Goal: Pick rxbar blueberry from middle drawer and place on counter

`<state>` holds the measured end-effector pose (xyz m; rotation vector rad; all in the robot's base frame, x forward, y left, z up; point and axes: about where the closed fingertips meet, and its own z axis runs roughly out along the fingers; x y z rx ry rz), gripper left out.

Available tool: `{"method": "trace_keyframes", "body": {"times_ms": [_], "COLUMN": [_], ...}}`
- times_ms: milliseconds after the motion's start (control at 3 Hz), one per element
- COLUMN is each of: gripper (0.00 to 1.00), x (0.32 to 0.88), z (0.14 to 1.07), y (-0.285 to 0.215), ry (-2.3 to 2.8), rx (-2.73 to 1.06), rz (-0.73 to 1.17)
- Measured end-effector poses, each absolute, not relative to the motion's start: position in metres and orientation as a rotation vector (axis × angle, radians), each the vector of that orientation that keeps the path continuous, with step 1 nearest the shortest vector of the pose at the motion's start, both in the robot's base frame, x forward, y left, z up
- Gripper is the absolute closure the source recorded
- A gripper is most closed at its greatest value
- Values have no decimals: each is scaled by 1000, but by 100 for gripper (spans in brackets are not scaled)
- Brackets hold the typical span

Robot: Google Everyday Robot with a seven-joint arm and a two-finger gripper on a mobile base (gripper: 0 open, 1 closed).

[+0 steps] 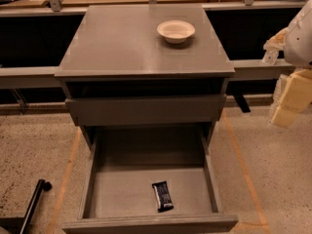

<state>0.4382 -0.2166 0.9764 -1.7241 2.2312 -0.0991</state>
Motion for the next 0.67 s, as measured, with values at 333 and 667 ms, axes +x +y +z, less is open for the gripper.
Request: {"method": "trace_keyframes", "body": {"times_ms": [333,667], "gripper": [0,0], "x": [438,443], "z": [977,964], "y": [-216,-211], "ry": [2230,2242], "rx": [-1723,-1665], "rz": [-100,-66]}}
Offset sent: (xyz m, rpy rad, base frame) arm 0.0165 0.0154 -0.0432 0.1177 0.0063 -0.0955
